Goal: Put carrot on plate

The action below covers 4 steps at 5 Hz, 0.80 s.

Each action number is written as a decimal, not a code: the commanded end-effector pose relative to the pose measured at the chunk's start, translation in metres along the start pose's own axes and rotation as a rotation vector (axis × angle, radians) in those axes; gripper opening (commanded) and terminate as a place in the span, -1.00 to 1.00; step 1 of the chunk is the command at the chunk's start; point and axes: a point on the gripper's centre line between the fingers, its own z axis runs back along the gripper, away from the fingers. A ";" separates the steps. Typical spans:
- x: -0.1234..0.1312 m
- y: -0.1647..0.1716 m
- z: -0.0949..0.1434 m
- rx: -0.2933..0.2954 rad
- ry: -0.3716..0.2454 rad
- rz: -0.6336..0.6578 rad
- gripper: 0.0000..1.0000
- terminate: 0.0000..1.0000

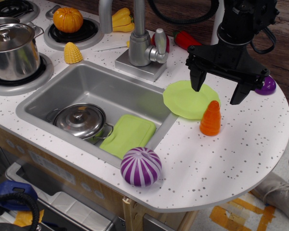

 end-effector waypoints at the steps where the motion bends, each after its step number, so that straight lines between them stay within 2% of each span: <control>1: 0.000 0.000 0.000 0.000 0.000 0.000 1.00 -1.00; 4: 0.000 0.004 -0.031 -0.083 -0.024 0.041 1.00 -1.00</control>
